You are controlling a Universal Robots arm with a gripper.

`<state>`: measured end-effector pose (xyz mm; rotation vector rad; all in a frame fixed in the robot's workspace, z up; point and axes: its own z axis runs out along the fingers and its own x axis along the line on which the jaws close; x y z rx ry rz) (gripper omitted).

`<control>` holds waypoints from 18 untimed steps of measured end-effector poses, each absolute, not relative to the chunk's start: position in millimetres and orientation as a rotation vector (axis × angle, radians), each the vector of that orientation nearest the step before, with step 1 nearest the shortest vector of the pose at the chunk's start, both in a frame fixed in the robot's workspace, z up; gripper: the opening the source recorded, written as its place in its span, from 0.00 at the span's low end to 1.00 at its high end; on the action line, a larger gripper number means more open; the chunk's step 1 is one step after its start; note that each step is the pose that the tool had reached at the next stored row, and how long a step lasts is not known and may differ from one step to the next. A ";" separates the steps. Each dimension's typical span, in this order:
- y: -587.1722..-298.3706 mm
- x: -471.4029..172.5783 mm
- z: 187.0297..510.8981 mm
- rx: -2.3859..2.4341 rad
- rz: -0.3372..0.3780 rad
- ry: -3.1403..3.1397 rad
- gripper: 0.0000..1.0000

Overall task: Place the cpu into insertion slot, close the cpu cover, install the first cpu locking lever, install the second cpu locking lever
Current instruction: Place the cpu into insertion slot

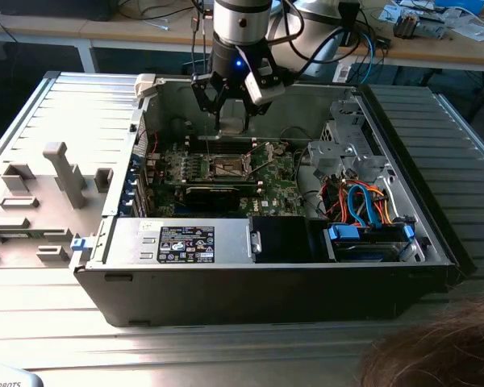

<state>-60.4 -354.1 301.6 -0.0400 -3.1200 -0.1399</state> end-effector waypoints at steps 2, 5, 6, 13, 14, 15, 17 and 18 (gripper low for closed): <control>-354.1 -60.4 300.9 -0.040 -0.140 -3.120 0.54; -354.1 -60.4 299.9 -0.040 -0.140 -3.120 0.54; -354.1 -60.4 299.7 -0.040 -0.140 -3.120 0.54; -354.1 -60.3 298.0 -0.040 -0.140 -3.120 0.54; -354.1 -60.3 297.7 -0.040 -0.140 -3.120 0.54; -354.1 -60.3 297.5 -0.040 -0.140 -3.120 0.54; -354.1 -60.3 297.1 -0.040 -0.140 -3.120 0.54; -354.1 -60.4 296.8 -0.040 -0.140 -3.120 0.54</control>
